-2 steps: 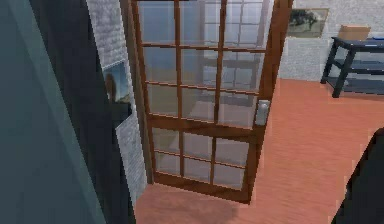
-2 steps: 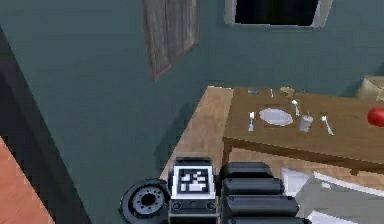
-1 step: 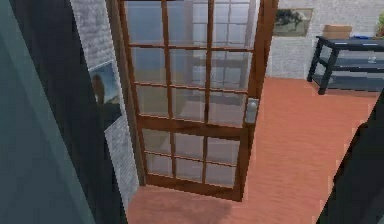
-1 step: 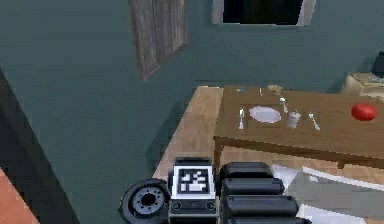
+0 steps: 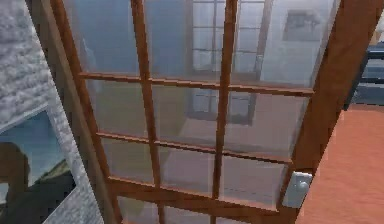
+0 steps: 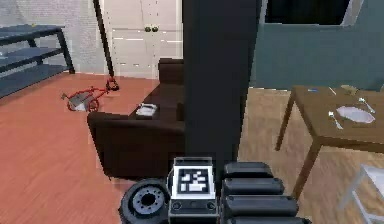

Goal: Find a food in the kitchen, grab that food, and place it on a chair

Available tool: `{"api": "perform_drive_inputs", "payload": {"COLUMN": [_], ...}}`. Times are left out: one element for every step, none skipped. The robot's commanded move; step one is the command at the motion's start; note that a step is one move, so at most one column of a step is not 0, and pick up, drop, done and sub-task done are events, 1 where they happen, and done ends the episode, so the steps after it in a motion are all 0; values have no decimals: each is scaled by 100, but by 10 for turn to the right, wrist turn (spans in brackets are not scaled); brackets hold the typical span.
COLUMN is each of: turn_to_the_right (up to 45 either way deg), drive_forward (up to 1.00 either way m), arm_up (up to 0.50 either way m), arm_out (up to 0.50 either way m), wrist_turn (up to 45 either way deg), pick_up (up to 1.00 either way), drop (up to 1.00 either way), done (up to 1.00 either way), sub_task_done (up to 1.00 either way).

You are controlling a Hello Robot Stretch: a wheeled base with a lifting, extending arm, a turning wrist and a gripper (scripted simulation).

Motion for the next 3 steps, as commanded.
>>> {"api": "perform_drive_inputs", "payload": {"turn_to_the_right": [450, 270, 0], "drive_forward": [0, 0, 70], "arm_up": [0, 0, 0], "arm_out": [0, 0, 0], "wrist_turn": [0, 0, 0], "pick_up": [0, 0, 0], "drop": [0, 0, 0], "done": [0, 0, 0], "sub_task_done": [0, 0, 0]}}
